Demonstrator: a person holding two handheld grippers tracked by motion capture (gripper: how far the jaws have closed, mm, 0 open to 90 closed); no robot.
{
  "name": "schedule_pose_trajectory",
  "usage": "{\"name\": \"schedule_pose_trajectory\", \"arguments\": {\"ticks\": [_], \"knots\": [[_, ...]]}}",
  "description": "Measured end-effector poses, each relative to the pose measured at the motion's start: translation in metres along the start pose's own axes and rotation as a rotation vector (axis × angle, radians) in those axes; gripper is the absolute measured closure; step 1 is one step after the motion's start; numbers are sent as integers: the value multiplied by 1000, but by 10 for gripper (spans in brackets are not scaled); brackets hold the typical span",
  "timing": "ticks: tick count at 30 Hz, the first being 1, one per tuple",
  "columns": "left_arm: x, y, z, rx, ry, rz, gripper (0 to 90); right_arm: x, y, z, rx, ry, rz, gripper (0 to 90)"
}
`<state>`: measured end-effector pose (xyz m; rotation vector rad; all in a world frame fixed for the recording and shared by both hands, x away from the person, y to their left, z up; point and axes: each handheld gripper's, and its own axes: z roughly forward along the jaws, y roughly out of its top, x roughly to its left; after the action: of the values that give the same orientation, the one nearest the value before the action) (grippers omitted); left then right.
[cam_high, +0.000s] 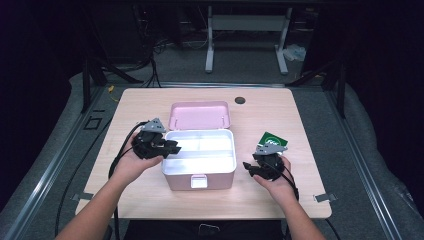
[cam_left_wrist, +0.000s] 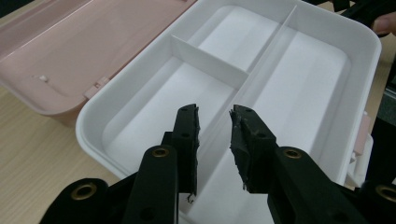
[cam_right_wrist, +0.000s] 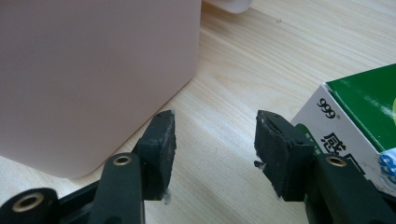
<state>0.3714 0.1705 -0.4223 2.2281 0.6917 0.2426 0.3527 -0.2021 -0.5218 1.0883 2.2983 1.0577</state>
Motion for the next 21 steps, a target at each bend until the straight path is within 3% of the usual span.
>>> {"name": "schedule_pose_trajectory", "arguments": {"ticks": [13, 21], "knots": [[-13, 16, 17, 63, -7, 85, 685, 0, 0, 0, -3, 3, -1, 479], [-23, 32, 25, 164, 43, 208, 691, 0, 0, 0, -1, 6, -4, 479]]}}
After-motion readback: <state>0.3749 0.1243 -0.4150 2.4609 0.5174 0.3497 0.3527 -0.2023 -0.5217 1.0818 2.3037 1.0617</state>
